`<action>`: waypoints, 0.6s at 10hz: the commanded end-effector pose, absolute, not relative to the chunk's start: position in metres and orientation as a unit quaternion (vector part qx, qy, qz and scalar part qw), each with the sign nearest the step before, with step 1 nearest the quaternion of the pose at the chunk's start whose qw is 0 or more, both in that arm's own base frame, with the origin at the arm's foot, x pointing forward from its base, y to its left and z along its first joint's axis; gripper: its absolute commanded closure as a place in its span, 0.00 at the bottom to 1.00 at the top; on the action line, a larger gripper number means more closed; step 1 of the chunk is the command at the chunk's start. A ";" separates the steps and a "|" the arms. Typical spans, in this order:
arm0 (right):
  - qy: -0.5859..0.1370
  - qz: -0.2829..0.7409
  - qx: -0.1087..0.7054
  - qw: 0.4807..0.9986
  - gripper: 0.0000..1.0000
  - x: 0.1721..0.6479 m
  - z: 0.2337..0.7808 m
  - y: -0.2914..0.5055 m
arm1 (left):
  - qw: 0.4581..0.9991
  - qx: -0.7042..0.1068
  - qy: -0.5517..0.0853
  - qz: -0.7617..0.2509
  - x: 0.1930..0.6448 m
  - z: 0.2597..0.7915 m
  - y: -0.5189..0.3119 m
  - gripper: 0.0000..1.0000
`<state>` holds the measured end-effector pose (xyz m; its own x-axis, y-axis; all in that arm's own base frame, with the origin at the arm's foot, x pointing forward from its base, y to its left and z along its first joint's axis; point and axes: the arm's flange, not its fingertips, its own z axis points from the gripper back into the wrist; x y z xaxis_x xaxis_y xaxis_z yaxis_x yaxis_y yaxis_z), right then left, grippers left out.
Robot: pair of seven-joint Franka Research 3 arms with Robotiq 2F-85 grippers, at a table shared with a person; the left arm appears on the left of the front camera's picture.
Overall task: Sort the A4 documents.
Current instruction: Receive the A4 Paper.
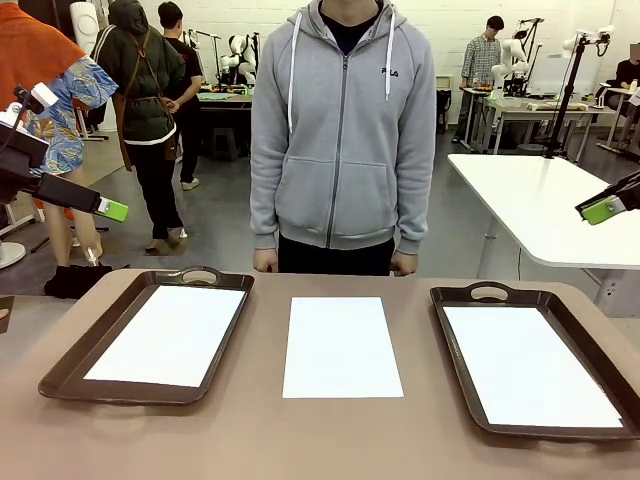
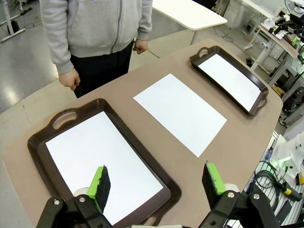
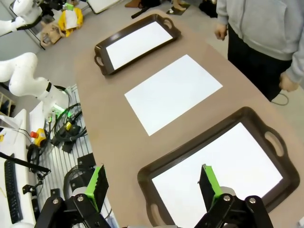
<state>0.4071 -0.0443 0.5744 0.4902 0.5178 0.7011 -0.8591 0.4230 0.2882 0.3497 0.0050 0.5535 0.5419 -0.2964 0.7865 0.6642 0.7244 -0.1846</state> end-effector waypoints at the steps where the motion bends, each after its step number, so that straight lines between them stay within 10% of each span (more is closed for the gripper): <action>1: -0.276 0.437 0.336 0.787 0.00 0.410 0.575 -0.047 | 0.844 -0.238 -0.386 -0.285 0.350 0.553 0.005 0.00; 6: -0.266 0.430 0.327 0.799 0.00 0.406 0.575 -0.046 | 0.844 -0.238 -0.386 -0.285 0.350 0.553 0.005 0.00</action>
